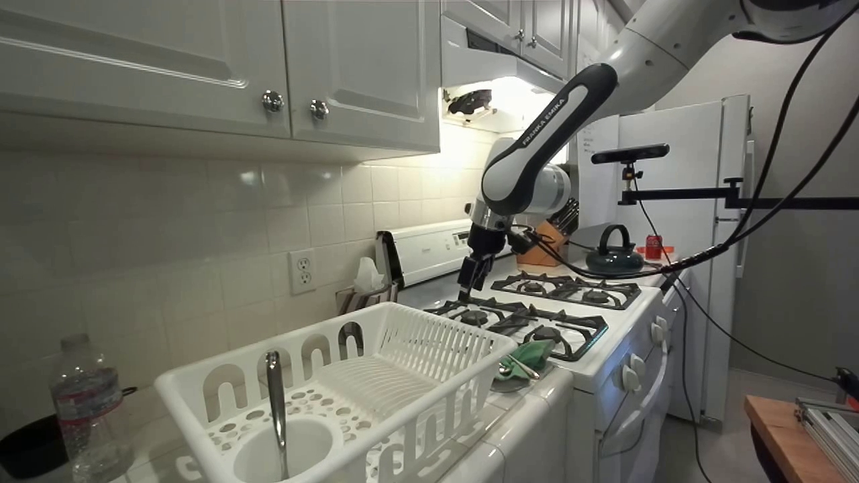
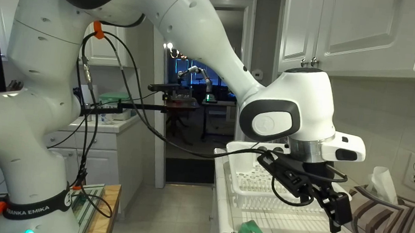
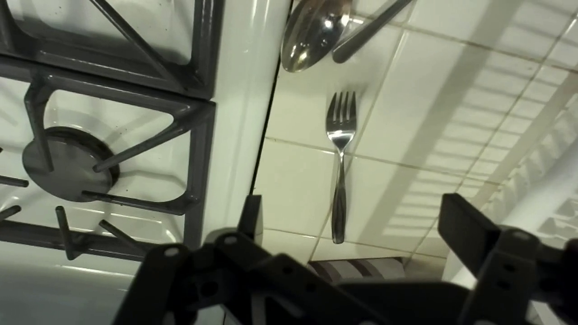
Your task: Place one silver fork on the dishrack.
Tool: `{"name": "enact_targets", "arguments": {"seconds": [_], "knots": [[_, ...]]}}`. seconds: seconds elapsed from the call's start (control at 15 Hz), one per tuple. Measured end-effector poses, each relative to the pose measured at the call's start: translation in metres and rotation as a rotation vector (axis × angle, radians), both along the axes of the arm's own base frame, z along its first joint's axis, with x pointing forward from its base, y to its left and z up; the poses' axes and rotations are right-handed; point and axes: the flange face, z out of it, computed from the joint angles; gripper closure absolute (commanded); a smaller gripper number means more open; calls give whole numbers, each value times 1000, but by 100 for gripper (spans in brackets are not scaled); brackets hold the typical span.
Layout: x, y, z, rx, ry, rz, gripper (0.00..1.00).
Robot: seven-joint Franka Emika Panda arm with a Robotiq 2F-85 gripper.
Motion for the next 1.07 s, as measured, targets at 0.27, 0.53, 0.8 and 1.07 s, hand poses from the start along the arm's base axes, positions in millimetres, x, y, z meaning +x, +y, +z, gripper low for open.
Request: {"name": "enact_targets", "arguments": {"seconds": [0.27, 0.53, 0.8, 1.07], "knots": [[-5, -12, -2, -13, 9, 34, 0], [-6, -9, -23, 20, 42, 76, 0], [-6, -4, -47, 39, 71, 110, 0], [-4, -3, -62, 42, 84, 133, 0]]}}
